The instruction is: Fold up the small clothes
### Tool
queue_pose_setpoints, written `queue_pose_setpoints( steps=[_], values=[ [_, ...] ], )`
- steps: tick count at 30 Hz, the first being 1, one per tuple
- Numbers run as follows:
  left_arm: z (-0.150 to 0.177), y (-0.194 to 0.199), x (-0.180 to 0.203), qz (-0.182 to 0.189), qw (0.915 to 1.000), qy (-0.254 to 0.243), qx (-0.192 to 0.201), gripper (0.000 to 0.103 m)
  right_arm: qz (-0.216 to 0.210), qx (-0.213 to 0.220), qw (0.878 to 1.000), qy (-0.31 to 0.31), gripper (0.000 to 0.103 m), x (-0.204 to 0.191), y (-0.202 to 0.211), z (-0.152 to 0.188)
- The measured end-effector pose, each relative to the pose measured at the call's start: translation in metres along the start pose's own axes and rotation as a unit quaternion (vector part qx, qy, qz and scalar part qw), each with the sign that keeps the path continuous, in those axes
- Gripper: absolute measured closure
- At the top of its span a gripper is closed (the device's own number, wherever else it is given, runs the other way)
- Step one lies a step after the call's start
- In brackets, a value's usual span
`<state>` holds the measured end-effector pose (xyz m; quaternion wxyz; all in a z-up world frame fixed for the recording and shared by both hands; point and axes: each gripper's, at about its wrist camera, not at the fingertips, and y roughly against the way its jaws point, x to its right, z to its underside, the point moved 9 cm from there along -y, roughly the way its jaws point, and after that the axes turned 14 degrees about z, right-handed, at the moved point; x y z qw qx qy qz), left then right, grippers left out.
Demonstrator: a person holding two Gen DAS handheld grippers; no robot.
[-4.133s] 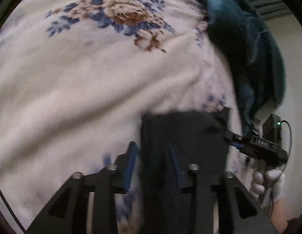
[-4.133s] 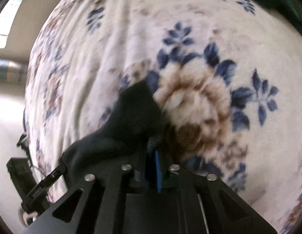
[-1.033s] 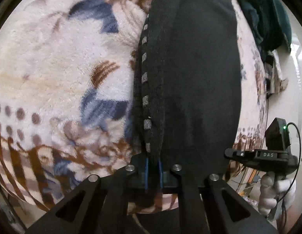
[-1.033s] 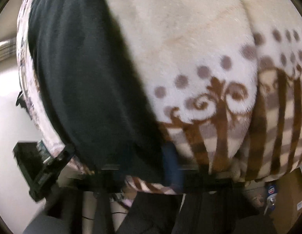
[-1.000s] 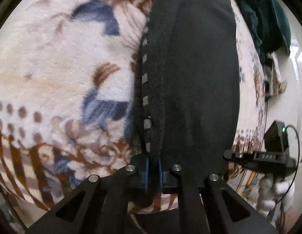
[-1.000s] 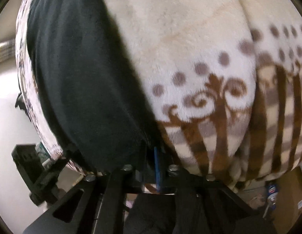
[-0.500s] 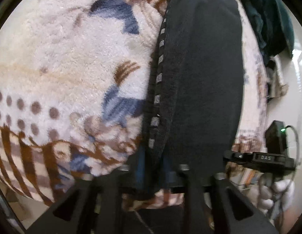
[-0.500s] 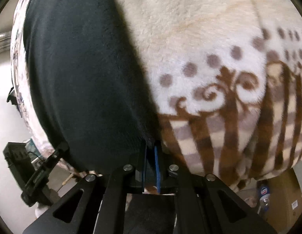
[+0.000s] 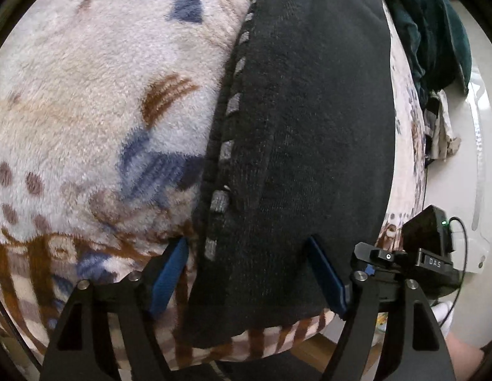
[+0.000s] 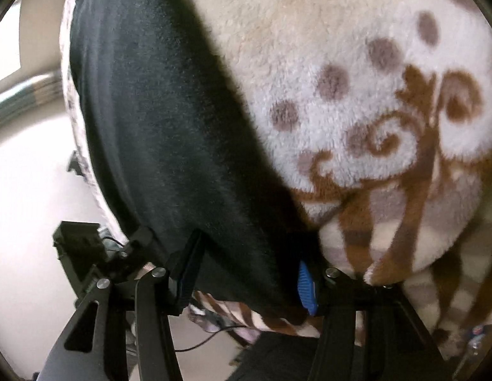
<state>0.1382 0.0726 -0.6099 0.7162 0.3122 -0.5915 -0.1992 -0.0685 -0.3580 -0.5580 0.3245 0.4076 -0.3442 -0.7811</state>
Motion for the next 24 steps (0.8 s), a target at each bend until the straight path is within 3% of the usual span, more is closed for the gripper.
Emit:
queue_pose_setpoints(
  steps=[2,3,4,6,8,11,17,24],
  values=[
    [0.0,0.003,0.002,0.022,0.9996,0.015,0.011,0.029,-0.021,-0.007,1.0,-0.01,0.048,0.006,0.002,-0.003],
    [0.001,0.003,0.005,0.027,0.9994,0.017,0.014,0.046,-0.028,-0.01,0.999,-0.014,0.051,0.009,0.005,-0.004],
    [0.002,0.004,0.006,0.027,0.9994,0.016,0.013,0.073,-0.027,-0.013,0.999,-0.015,0.062,0.01,0.007,-0.005],
    [0.007,0.009,0.006,0.024,0.9995,0.016,0.014,0.092,-0.027,-0.016,0.999,-0.008,0.074,0.012,0.013,-0.004],
    [0.009,0.014,0.009,0.028,0.9991,0.018,0.024,0.093,-0.024,-0.013,1.0,-0.007,0.087,0.011,0.018,-0.002],
    [0.013,0.024,0.019,0.037,0.9986,0.02,0.032,0.093,-0.028,-0.003,0.999,-0.02,0.092,0.012,0.028,0.0],
    [0.006,0.061,0.048,0.09,0.9932,0.041,0.061,0.094,-0.06,0.028,0.998,-0.001,0.094,-0.011,0.08,0.004],
    [-0.044,0.113,0.096,0.17,0.9779,0.047,0.112,0.097,-0.099,0.1,0.989,0.032,0.095,-0.062,0.167,-0.01]
  ],
)
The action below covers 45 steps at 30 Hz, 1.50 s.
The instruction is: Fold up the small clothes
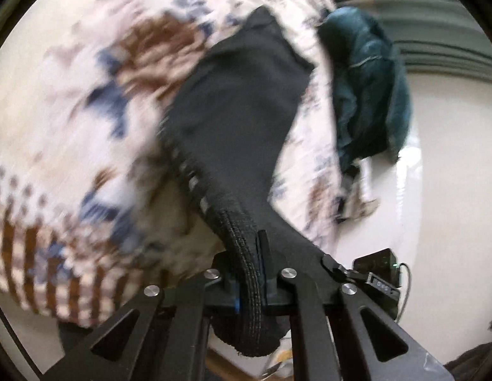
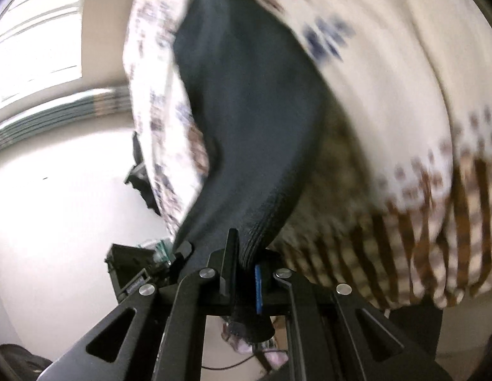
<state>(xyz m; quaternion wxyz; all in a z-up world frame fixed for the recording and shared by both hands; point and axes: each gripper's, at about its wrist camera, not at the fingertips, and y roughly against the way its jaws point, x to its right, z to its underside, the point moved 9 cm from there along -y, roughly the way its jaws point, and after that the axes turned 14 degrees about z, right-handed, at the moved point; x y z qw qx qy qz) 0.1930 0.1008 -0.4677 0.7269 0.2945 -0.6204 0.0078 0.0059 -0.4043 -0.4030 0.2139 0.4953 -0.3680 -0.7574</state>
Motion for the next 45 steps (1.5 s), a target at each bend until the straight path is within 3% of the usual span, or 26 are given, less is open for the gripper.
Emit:
queue_pose_setpoints(
  steps=[5,10,17,20,21,23,24,25,26,28,29,30,32,34,36,37,38,39,40,41,43,45],
  values=[
    [-0.057,-0.009,0.042,0.032,0.9987,-0.027,0.027,0.097,-0.015,0.048,0.998,0.038,0.095,-0.062,0.032,-0.045],
    [-0.144,-0.05,0.071,0.041,0.9957,-0.06,0.057,0.097,-0.02,0.091,0.994,0.058,0.095,-0.107,0.05,-0.112],
    [-0.291,-0.129,0.048,0.041,0.9962,-0.059,0.05,0.097,-0.005,0.139,0.989,0.041,0.095,-0.159,0.01,-0.256],
    [-0.343,-0.163,0.022,0.025,0.9993,-0.008,0.028,0.093,0.018,0.15,0.988,0.015,0.095,-0.165,-0.019,-0.327],
    [-0.359,-0.171,0.013,0.023,0.9992,0.021,0.026,0.085,0.011,0.15,0.989,-0.009,0.095,-0.164,-0.03,-0.352],
    [-0.378,-0.168,0.012,0.054,0.9963,0.044,0.05,0.062,-0.012,0.127,0.991,-0.045,0.09,-0.165,-0.049,-0.391],
    [-0.387,-0.162,0.015,0.075,0.9939,0.047,0.066,0.045,-0.021,0.121,0.991,-0.059,0.09,-0.164,-0.054,-0.405],
    [-0.392,-0.156,0.019,0.092,0.9918,0.044,0.077,0.043,-0.036,0.127,0.989,-0.067,0.089,-0.165,-0.052,-0.414],
    [-0.397,-0.151,0.023,0.104,0.9904,0.037,0.084,0.042,-0.049,0.139,0.986,-0.072,0.079,-0.167,-0.046,-0.424],
    [-0.401,-0.145,0.028,0.073,0.994,-0.009,0.081,0.04,-0.067,0.17,0.981,-0.06,0.057,-0.173,-0.028,-0.438],
    [-0.401,-0.145,0.031,0.053,0.995,-0.042,0.073,0.04,-0.053,0.182,0.981,-0.048,0.055,-0.174,-0.023,-0.44],
    [-0.399,-0.147,0.031,0.019,0.9947,-0.08,0.062,0.04,-0.012,0.198,0.98,-0.017,0.055,-0.174,-0.019,-0.443],
    [-0.393,-0.165,0.028,-0.056,0.9851,-0.161,0.022,0.04,0.058,0.205,0.976,0.034,0.055,-0.174,-0.023,-0.443],
    [-0.39,-0.185,0.018,-0.104,0.9733,-0.205,-0.011,0.04,0.112,0.198,0.97,0.082,0.055,-0.173,-0.038,-0.441],
    [-0.388,-0.208,0.007,-0.156,0.9594,-0.233,-0.034,0.043,0.138,0.164,0.97,0.118,0.055,-0.172,-0.064,-0.435],
    [-0.389,-0.215,0.004,-0.168,0.9538,-0.247,-0.031,0.056,0.15,0.148,0.969,0.127,0.055,-0.17,-0.077,-0.435],
    [-0.39,-0.219,0.007,-0.179,0.9458,-0.27,-0.021,0.077,0.158,0.128,0.97,0.132,0.055,-0.168,-0.091,-0.435],
    [-0.39,-0.223,0.012,-0.2,0.9328,-0.299,-0.018,0.098,0.158,0.122,0.971,0.131,0.058,-0.166,-0.098,-0.434],
    [-0.39,-0.224,0.018,-0.194,0.9313,-0.308,-0.013,0.097,0.161,0.137,0.97,0.123,0.086,-0.164,-0.097,-0.436],
    [-0.39,-0.221,0.026,-0.181,0.9334,-0.31,-0.003,0.097,0.166,0.149,0.968,0.113,0.096,-0.161,-0.095,-0.438],
    [-0.394,-0.212,0.037,-0.167,0.939,-0.3,0.019,0.098,0.148,0.169,0.97,0.097,0.096,-0.161,-0.084,-0.438],
    [-0.403,-0.207,0.035,-0.169,0.945,-0.279,0.026,0.098,0.162,0.193,0.963,0.101,0.096,-0.162,-0.07,-0.438]
  ],
)
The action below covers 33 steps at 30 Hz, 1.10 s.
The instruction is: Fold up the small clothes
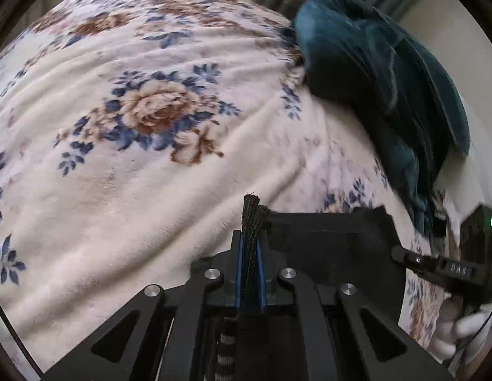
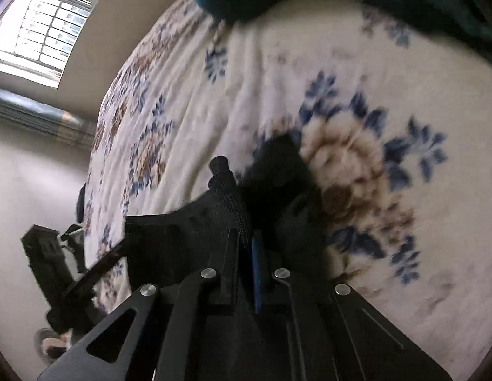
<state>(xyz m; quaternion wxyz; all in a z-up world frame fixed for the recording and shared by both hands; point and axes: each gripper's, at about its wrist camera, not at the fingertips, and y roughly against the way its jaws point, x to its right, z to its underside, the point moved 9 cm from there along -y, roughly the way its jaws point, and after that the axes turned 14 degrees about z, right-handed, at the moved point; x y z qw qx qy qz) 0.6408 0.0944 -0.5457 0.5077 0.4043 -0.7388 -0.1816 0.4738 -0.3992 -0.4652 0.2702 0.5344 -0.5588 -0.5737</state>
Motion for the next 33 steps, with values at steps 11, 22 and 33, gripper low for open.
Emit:
queue_pose_setpoints(
  steps=[11,22,33],
  values=[
    [0.011,-0.008,-0.019,-0.013,0.9976,0.042,-0.054,0.06,0.066,-0.045,0.997,0.014,0.082,0.006,-0.02,-0.014],
    [0.051,-0.015,-0.022,0.005,0.9952,0.062,-0.075,0.095,0.075,-0.071,0.995,-0.001,0.096,0.02,-0.018,0.024],
    [0.092,0.033,0.007,0.048,0.9895,0.115,-0.074,0.055,0.073,-0.1,0.992,0.021,0.091,0.025,0.009,0.037]
  ],
)
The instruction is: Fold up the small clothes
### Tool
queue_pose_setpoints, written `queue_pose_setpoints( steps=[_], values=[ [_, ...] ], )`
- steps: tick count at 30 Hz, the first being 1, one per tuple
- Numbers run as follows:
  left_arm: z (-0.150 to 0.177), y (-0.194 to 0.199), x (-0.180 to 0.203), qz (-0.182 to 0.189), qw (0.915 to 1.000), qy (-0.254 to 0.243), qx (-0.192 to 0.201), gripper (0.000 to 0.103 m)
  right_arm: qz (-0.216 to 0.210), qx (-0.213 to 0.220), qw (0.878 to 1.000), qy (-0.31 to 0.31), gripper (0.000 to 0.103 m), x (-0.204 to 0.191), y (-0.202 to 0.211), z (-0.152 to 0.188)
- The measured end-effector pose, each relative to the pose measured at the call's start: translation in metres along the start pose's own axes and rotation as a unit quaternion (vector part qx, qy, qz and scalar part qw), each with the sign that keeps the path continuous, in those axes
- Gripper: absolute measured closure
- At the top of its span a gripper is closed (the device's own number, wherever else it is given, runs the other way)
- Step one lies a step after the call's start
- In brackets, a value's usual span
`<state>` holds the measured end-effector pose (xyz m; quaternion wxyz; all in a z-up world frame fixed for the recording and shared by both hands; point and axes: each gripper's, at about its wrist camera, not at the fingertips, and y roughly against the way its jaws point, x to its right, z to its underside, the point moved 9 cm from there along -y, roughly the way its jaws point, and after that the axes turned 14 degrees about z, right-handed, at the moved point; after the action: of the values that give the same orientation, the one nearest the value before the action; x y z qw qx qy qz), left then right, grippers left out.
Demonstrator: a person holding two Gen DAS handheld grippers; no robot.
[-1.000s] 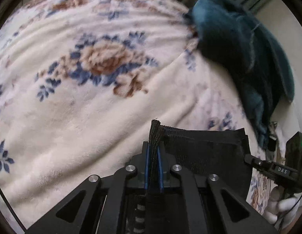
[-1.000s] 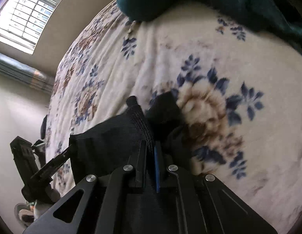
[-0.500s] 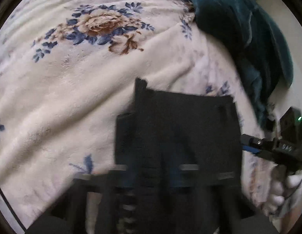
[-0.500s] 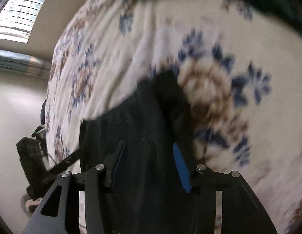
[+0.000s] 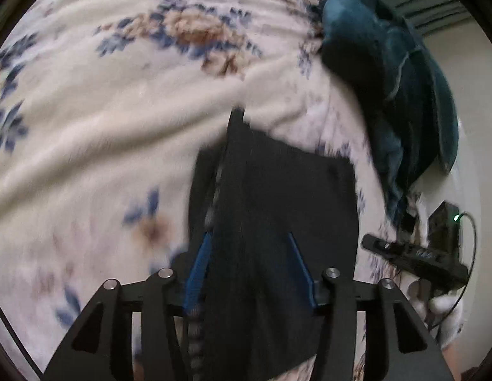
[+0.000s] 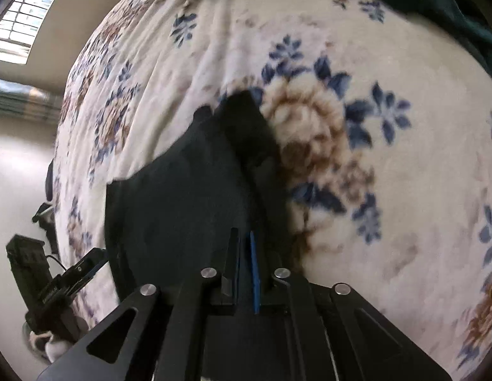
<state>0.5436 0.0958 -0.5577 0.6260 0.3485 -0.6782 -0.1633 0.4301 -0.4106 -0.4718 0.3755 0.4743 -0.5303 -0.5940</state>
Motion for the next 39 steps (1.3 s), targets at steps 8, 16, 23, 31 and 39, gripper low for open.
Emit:
queue_pose_setpoints(
  steps=[8,16,23,31,39],
  values=[
    [0.034,-0.012,-0.01,0.001,0.9999,-0.002,0.013,0.096,0.014,-0.031,0.999,-0.006,0.081,0.009,-0.02,0.067],
    [0.03,-0.013,-0.041,0.016,0.9971,0.071,0.021,0.094,0.013,0.006,0.997,-0.075,0.097,0.032,-0.016,0.069],
    [0.061,0.014,-0.015,0.018,0.999,0.04,-0.009,0.059,-0.015,-0.038,0.998,-0.052,0.06,0.03,-0.008,0.073],
    [0.106,0.006,-0.019,-0.01,0.9999,0.01,-0.002,0.095,-0.011,-0.099,0.994,-0.032,0.069,0.043,-0.036,0.148],
    [0.112,0.008,-0.054,-0.02,0.9984,0.052,0.001,0.099,0.008,-0.045,0.996,-0.073,0.097,0.059,-0.026,0.159]
  ],
)
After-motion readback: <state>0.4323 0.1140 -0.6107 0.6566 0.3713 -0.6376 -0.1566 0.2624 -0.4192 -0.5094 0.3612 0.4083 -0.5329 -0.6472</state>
